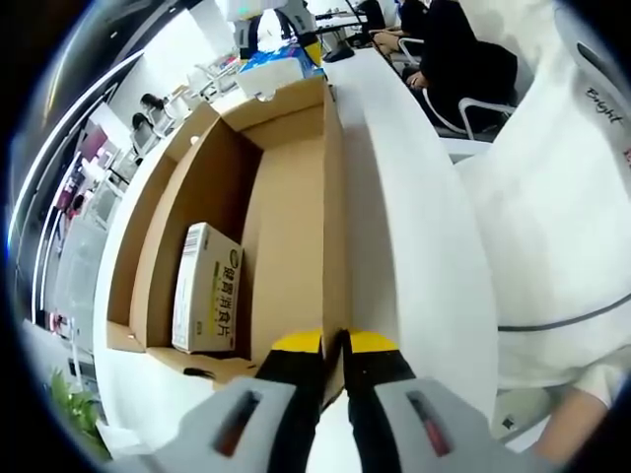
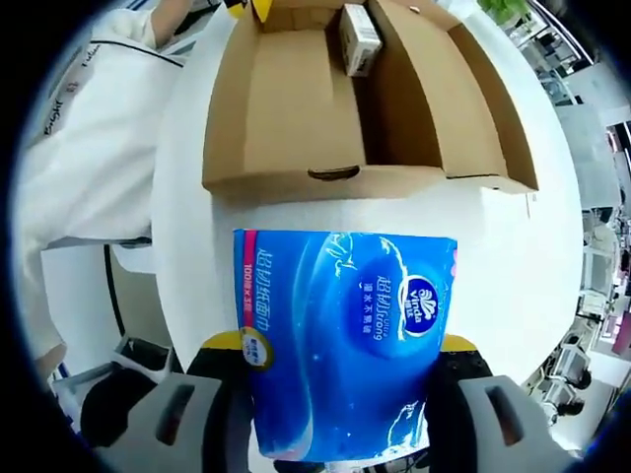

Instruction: Operate the shoe box by opening the lid, removing the specified soft item, and placing it in the target area until the item is outside and the box remains undamaged.

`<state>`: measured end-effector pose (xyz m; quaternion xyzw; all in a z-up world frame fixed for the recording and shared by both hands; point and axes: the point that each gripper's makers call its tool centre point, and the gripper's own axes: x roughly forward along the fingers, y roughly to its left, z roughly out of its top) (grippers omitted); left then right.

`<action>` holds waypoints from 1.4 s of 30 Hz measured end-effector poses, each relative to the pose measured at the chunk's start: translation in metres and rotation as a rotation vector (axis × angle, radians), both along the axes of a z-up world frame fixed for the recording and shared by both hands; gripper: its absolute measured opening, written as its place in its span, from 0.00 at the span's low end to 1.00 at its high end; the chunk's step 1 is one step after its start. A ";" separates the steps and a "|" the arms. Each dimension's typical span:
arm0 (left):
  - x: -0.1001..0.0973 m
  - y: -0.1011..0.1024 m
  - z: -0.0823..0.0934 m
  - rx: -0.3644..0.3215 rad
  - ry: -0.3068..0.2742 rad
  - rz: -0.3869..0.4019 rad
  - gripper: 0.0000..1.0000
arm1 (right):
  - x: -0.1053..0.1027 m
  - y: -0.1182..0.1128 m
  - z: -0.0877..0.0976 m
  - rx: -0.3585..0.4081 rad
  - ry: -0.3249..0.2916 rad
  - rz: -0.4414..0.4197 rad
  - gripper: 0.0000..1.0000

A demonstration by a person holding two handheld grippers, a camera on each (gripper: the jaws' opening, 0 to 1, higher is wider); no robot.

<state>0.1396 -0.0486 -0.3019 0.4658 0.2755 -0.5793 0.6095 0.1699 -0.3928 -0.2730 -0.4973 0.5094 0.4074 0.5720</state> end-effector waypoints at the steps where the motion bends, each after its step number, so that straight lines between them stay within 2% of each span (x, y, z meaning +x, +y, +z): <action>1: 0.000 0.000 0.000 0.000 -0.001 -0.001 0.06 | 0.000 -0.002 -0.001 -0.011 0.001 0.014 0.71; 11: 0.001 0.000 0.000 0.001 -0.001 -0.003 0.06 | -0.001 0.000 -0.004 0.006 0.010 0.014 0.71; 17: 0.001 0.000 0.000 0.000 -0.003 -0.003 0.06 | -0.002 -0.001 -0.005 -0.018 0.007 0.054 0.71; 19: 0.001 0.000 0.000 0.000 -0.004 -0.003 0.06 | -0.001 -0.002 -0.005 -0.013 0.007 0.044 0.72; 20: 0.001 0.000 0.000 0.000 -0.004 -0.004 0.06 | -0.001 -0.001 -0.005 0.002 0.006 -0.001 0.72; 21: 0.001 0.000 0.000 -0.001 -0.005 -0.004 0.06 | 0.000 -0.001 -0.005 0.007 0.004 -0.012 0.72; 24: 0.000 0.000 0.000 -0.002 -0.005 -0.005 0.06 | -0.001 -0.002 -0.004 -0.001 0.000 0.039 0.73; 31: 0.000 0.001 0.000 0.000 -0.006 -0.005 0.06 | 0.000 -0.001 -0.002 0.004 -0.015 0.065 0.73; 42: 0.000 0.001 0.000 0.001 -0.007 -0.005 0.06 | -0.002 0.000 0.008 0.028 -0.027 0.053 0.70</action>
